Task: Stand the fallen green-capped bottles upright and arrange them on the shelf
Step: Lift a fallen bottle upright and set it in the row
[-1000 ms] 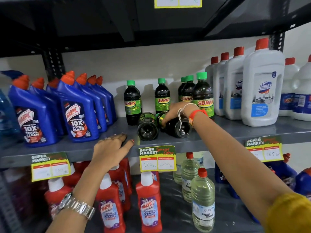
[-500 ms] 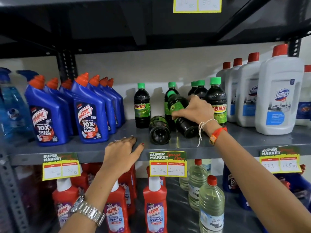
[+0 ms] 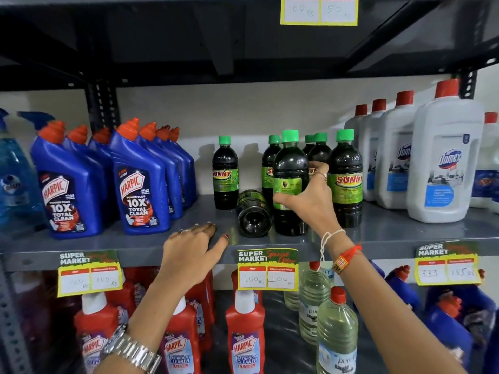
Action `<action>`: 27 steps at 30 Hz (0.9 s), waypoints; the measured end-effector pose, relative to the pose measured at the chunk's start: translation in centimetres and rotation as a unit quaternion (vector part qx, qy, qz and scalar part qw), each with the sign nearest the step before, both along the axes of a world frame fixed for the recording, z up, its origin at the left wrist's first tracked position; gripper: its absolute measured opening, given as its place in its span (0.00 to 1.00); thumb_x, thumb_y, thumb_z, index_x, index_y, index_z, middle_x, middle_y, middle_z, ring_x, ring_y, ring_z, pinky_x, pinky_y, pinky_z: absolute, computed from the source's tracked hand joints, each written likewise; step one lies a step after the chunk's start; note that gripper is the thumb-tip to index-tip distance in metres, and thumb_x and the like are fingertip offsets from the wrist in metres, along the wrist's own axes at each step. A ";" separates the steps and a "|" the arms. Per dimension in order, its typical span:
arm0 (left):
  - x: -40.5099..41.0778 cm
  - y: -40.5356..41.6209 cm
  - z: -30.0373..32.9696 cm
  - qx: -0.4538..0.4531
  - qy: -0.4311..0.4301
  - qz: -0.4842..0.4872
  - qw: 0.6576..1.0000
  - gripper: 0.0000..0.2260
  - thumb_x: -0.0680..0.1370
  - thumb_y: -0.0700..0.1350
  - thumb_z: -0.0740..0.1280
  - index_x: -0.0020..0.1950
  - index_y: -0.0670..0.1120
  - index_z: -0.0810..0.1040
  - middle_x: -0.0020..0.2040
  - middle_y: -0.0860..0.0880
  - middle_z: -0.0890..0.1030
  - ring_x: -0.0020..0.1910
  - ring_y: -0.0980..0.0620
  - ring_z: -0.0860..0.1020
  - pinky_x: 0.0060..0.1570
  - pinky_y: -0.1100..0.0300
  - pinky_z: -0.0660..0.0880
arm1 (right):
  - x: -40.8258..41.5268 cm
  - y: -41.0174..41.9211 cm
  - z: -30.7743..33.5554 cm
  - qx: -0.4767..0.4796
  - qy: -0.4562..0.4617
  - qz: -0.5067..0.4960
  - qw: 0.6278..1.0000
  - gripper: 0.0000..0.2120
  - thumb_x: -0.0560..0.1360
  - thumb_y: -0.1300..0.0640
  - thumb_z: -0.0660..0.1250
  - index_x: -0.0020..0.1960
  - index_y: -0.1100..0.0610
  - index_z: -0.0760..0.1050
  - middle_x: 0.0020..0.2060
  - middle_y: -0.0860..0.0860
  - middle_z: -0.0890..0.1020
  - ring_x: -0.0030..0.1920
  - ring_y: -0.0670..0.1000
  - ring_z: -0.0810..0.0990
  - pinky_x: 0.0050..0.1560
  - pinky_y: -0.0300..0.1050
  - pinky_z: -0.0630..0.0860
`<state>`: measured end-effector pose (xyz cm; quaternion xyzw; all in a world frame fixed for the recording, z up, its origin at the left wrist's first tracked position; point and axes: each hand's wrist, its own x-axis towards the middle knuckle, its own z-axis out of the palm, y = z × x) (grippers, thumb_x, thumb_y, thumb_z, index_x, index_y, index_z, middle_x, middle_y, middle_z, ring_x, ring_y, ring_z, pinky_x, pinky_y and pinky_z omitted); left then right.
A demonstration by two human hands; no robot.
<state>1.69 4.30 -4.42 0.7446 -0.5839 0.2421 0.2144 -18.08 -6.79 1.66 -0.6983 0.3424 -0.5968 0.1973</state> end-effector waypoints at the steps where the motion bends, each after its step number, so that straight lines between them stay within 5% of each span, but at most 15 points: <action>1: 0.1 0.0 0.0 0.004 0.001 -0.002 1.000 0.25 0.75 0.62 0.48 0.60 0.51 0.75 0.59 0.50 0.80 0.56 0.50 0.77 0.46 0.56 0.71 | 0.0 0.0 -0.1 0.003 -0.006 0.007 1.000 0.38 0.55 0.53 0.77 0.56 0.49 0.57 0.42 0.41 0.75 0.46 0.49 0.78 0.50 0.43 0.73; 3: 0.2 -0.1 -0.1 0.015 0.004 -0.005 1.000 0.25 0.75 0.61 0.48 0.63 0.52 0.73 0.64 0.52 0.77 0.61 0.51 0.75 0.51 0.55 0.71 | 0.1 0.1 -0.4 0.005 -0.010 0.007 1.000 0.40 0.56 0.53 0.77 0.60 0.51 0.58 0.49 0.48 0.78 0.52 0.51 0.78 0.55 0.43 0.72; 7: 0.2 -0.3 0.0 0.026 0.015 -0.008 1.000 0.25 0.75 0.61 0.49 0.67 0.52 0.70 0.69 0.53 0.71 0.68 0.52 0.69 0.59 0.55 0.67 | 0.1 1.0 -1.1 -0.051 0.055 -0.098 0.992 0.52 0.55 0.45 0.79 0.70 0.59 0.56 0.65 0.58 0.64 0.64 0.57 0.68 0.63 0.45 0.67; 12: 0.1 -0.1 0.1 0.024 0.013 -0.004 1.000 0.25 0.75 0.61 0.49 0.65 0.52 0.71 0.68 0.52 0.73 0.65 0.51 0.71 0.57 0.55 0.68 | 0.2 1.1 -0.8 -0.073 0.110 -0.165 0.977 0.52 0.56 0.44 0.78 0.70 0.63 0.56 0.63 0.60 0.69 0.65 0.59 0.69 0.63 0.51 0.69; 16: -0.2 0.0 0.2 0.019 0.019 -0.003 1.000 0.24 0.75 0.60 0.50 0.65 0.51 0.72 0.67 0.51 0.74 0.63 0.50 0.73 0.55 0.55 0.69 | -0.5 -0.2 0.0 0.051 0.048 -0.024 0.997 0.44 0.58 0.53 0.78 0.67 0.59 0.59 0.53 0.52 0.77 0.56 0.54 0.76 0.54 0.44 0.72; 19: -0.3 0.1 0.2 0.016 0.021 -0.003 1.000 0.24 0.75 0.60 0.50 0.64 0.51 0.73 0.65 0.51 0.76 0.60 0.50 0.75 0.52 0.56 0.69 | -0.6 -0.9 -0.2 0.113 0.008 0.048 0.992 0.37 0.63 0.56 0.76 0.65 0.57 0.62 0.55 0.52 0.78 0.55 0.52 0.77 0.56 0.45 0.74; 24: -0.4 0.1 0.3 0.019 0.022 -0.001 1.000 0.25 0.75 0.61 0.49 0.62 0.51 0.74 0.62 0.51 0.78 0.57 0.50 0.76 0.50 0.55 0.69 | 0.9 0.2 -0.7 -0.019 0.089 -0.100 0.991 0.44 0.58 0.45 0.78 0.65 0.64 0.62 0.60 0.59 0.71 0.63 0.58 0.68 0.64 0.48 0.66; 27: -0.3 0.2 0.3 0.019 0.020 -0.002 1.000 0.25 0.75 0.61 0.49 0.62 0.51 0.74 0.61 0.50 0.79 0.56 0.49 0.77 0.49 0.55 0.69 | 1.0 0.5 -0.6 -0.061 0.131 -0.129 0.981 0.38 0.59 0.48 0.78 0.59 0.66 0.66 0.57 0.60 0.72 0.59 0.60 0.72 0.59 0.52 0.71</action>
